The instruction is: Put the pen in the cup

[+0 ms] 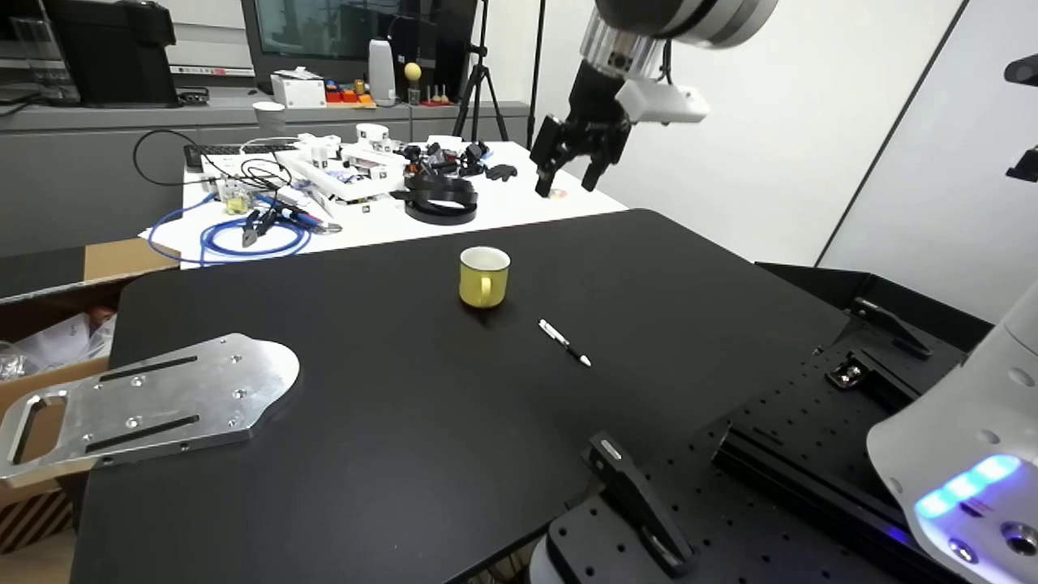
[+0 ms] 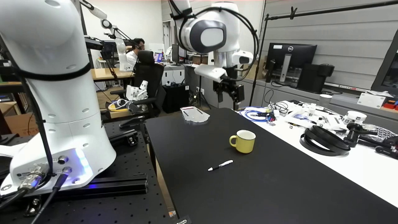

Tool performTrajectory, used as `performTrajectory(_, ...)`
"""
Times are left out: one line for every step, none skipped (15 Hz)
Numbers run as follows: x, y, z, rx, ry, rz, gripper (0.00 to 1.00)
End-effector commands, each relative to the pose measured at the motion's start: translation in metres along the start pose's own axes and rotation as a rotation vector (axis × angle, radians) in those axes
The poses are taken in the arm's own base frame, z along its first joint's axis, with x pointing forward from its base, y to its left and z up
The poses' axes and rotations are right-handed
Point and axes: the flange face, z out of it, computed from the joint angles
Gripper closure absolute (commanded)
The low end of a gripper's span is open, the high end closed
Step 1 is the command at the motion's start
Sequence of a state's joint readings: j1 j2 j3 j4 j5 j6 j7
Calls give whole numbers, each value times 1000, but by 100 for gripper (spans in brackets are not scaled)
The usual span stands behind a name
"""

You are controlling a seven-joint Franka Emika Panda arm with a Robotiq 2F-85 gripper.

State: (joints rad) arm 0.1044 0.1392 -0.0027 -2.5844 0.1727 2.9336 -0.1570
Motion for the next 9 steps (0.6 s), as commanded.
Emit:
performTrajectory(-4,2,15,-5,-22,12,0)
performTrajectory(-5,5,25,-7,-34,18,0)
performTrajectory(-4,6,30,-9,-38,23,0)
performTrajectory(-3,7,31,-9,-37,25,0)
performTrajectory(-1,7,30,-9,-33,26,0)
performTrajectory(0,7,29,-9,-30,27,0)
performTrajectory(1,6,28,-8,-28,27,0)
performTrajectory(1,6,28,-8,-28,28,0)
performTrajectory(-3,7,49,-16,-43,39,0)
